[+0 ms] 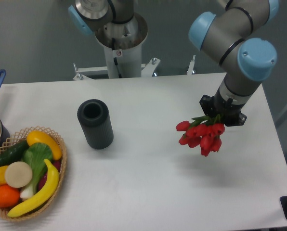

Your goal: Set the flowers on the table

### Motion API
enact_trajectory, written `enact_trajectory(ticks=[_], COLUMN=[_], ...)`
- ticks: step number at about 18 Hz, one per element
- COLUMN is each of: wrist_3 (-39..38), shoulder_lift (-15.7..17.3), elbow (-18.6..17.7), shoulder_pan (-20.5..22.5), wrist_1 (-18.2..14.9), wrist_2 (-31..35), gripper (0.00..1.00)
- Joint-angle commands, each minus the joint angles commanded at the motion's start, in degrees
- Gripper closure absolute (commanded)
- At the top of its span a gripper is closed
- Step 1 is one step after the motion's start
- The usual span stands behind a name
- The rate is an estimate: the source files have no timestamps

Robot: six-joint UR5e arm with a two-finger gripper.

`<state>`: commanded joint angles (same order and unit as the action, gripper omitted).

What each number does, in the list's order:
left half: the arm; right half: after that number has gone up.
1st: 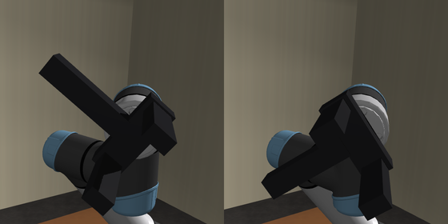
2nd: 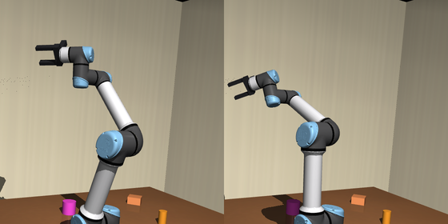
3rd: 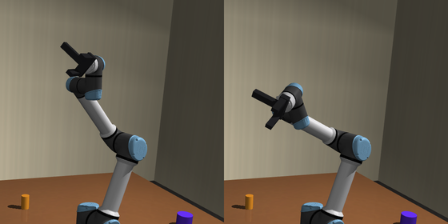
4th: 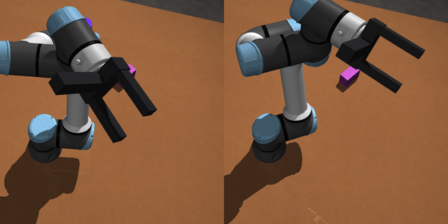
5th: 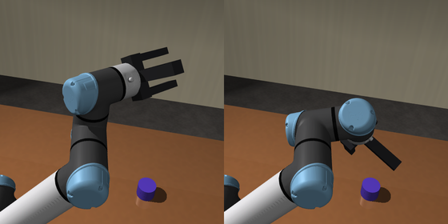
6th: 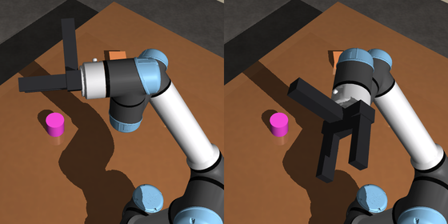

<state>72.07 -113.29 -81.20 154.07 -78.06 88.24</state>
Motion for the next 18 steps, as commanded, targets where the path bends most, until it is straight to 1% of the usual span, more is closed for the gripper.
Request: enact_trajectory(ticks=[2,5,7,8,10,11,12,14,15,16,17,18], wrist_3=[0.0,-0.6,-0.9,-1.7,-3.9,-4.0,-4.2,-4.4,-4.3,-4.3,-4.4,-4.3], shoulder_lift=[-0.7,-1.2,-1.1,-1.2,-1.4,-1.3,-1.4,-1.3,-1.2,-1.1,-1.1,-0.9], elbow=[-0.3,-0.4,-1.5,-2.2,-3.8,-4.3,-4.7,-5.1,-5.4,-5.7,-6.3,-6.9], shoulder_pan=[-1.3,-1.7,-2.5,-2.7,-4.0,-4.6,-4.8,-5.6,-5.6,-5.7,-5.8,-5.8], wrist_1=[1.5,1.9,2.0,2.3,2.6,3.3,4.0,4.3,4.4,4.8,6.2,7.3], wrist_2=[0.1,0.0,0.0,-0.2,0.0,-0.2,-0.5,-0.5,-0.5,-0.6,-0.5,-0.5], gripper=[1.0,0.98,0.97,0.95,0.87,0.8,0.66,0.19,0.1,0.05,0.0,0.0])
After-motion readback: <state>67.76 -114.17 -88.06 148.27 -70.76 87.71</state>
